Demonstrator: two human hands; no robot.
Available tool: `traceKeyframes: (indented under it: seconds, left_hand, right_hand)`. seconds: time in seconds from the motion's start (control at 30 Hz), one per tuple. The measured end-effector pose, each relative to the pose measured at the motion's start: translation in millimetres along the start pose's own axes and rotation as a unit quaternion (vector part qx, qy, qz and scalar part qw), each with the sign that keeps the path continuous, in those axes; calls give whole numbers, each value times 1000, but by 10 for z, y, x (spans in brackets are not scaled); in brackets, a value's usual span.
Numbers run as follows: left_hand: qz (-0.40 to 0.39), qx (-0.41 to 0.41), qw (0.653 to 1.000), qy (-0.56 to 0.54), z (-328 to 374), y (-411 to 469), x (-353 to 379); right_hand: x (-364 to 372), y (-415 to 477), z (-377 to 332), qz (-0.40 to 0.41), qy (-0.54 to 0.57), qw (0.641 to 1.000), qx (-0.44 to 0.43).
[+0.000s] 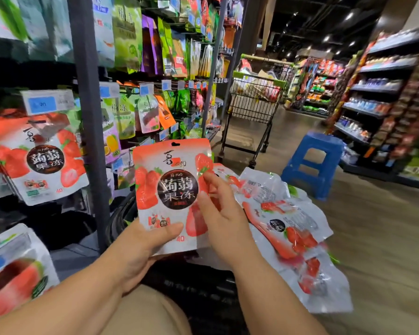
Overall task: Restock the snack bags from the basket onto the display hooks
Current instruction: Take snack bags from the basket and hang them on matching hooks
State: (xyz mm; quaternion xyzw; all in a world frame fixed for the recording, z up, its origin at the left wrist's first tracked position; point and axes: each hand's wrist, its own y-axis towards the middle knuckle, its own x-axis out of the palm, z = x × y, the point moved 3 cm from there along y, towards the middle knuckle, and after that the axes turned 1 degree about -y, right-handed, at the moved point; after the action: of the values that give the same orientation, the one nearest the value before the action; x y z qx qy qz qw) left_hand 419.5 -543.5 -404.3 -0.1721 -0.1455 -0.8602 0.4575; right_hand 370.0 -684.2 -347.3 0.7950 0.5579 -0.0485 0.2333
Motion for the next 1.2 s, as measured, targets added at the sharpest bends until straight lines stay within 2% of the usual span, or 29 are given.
traceKeyframes:
  seconds: [0.07,0.2,0.33,0.4,0.5,0.67,1.0,1.2]
  left_hand:
    - [3,2,1000,9,4,-10,-28]
    - [-18,-2,1000,20,4,-39,-47]
    - [-21,-2,999,29,16,-56,-77]
    - [-21,-4,999,30,21,-58,-71]
    - [-28,-5,999,36,22,-63,-17]
    - [-22,-2,999,37,9,-67,40]
    - [0,19,999,50,36,-70,-39]
    - [0,18,998,60,28,-81,-53]
  right_hand:
    - [-176,-35,-14,-21,-16,1000,-7]
    - [-921,-124,-24,67,-119,990,-15]
    - [-1724,-167,328,163,-302,939,28]
    - [-1994,-199,590,174,-346,918,86]
    - [-2166,-262,884,165,-323,914,184]
    - [-2046,-208,1031,153,-238,929,237]
    - [-2042,60,1118,223,-158,922,275]
    - [-2052,86,1145,292,-81,918,255]
